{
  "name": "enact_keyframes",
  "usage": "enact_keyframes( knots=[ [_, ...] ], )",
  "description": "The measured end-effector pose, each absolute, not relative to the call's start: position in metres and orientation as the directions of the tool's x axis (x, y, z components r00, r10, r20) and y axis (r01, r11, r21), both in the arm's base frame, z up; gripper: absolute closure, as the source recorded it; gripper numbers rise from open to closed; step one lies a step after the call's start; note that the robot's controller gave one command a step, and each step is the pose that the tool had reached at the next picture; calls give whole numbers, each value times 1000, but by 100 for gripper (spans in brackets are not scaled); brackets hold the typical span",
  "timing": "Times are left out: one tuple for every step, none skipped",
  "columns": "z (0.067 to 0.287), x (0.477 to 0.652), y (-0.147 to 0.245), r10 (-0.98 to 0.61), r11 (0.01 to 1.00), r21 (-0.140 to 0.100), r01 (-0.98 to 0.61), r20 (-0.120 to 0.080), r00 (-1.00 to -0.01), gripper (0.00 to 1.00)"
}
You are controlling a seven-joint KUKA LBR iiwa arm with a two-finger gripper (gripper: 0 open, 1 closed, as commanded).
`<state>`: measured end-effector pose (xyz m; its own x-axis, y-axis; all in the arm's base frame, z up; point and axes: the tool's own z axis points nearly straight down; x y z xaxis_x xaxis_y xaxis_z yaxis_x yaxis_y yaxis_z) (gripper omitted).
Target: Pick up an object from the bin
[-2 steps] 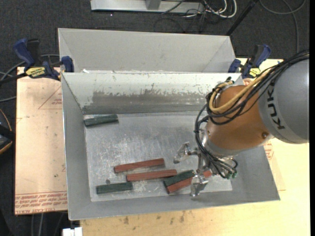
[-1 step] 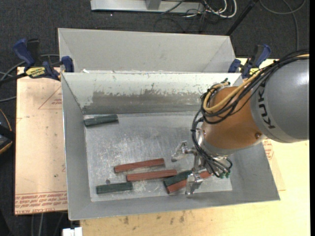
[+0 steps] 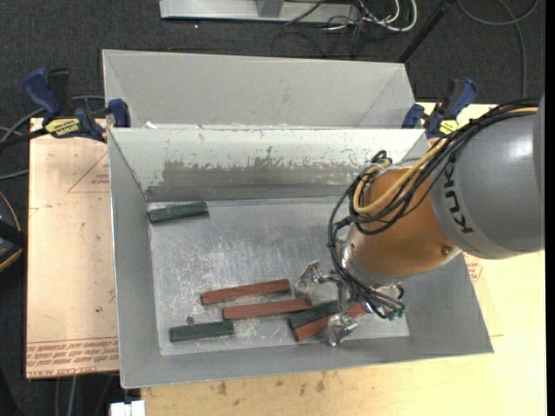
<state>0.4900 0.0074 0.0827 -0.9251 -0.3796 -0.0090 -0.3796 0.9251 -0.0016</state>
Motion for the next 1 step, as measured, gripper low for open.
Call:
enact_keyframes(
  knots=[
    [77, 495, 19, -300, 954, -8, -300, -18, -954, 100]
  ],
)
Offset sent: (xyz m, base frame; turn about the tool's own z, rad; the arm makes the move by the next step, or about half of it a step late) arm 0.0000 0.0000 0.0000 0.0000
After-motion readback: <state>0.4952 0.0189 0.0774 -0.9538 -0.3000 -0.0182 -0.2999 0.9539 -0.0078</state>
